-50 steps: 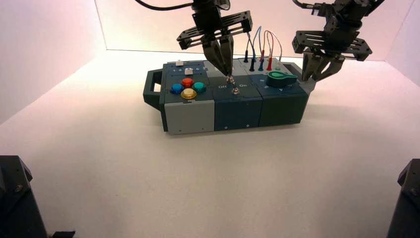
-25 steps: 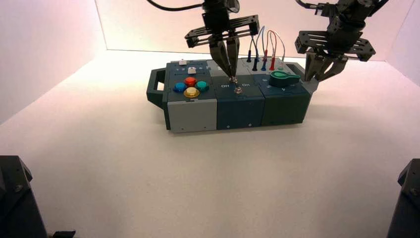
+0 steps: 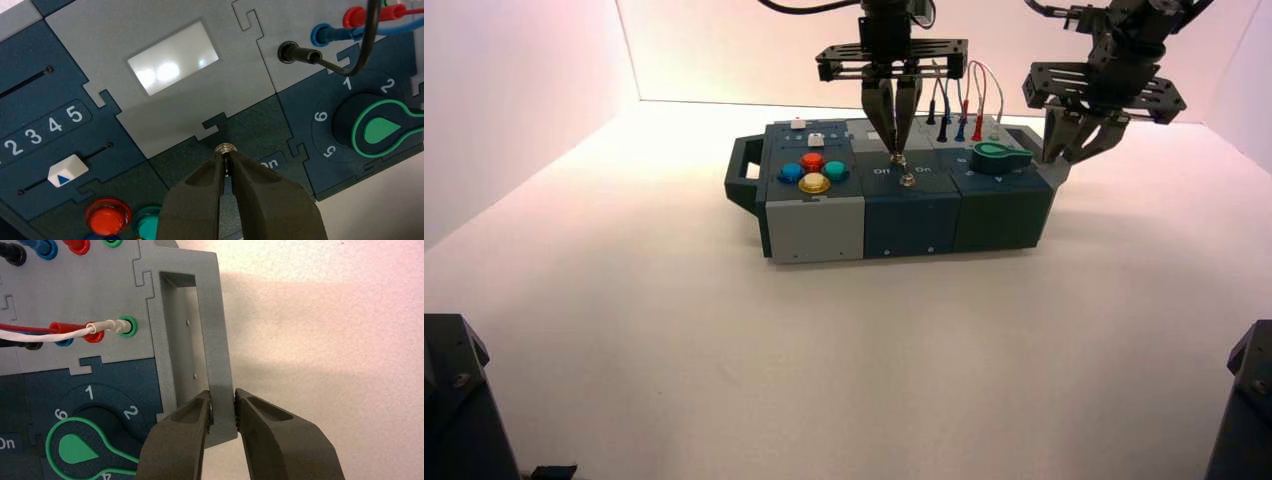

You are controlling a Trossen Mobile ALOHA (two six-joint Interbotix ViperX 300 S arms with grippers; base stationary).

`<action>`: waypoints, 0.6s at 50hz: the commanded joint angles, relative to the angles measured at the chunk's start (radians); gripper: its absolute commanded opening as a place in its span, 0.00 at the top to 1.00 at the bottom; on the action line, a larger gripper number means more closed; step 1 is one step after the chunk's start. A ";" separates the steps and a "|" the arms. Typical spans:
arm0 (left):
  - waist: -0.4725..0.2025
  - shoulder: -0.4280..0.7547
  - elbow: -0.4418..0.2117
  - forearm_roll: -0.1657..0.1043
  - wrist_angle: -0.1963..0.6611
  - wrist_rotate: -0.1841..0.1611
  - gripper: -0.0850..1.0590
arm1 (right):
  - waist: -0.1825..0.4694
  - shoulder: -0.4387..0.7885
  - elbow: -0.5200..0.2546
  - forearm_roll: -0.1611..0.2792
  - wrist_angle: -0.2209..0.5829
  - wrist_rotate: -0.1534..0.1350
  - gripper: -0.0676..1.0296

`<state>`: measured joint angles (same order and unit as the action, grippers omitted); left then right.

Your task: Flip the top switch on with the left gripper.

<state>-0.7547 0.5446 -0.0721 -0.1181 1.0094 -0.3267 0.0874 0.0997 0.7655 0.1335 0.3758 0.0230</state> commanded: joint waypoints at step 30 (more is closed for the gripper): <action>-0.106 0.078 -0.278 0.132 0.153 -0.064 0.95 | 0.006 0.021 -0.002 0.000 -0.021 0.006 0.96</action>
<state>-0.8682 0.6581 -0.3252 0.0107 1.1628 -0.3881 0.0890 0.1212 0.7639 0.1335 0.3528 0.0245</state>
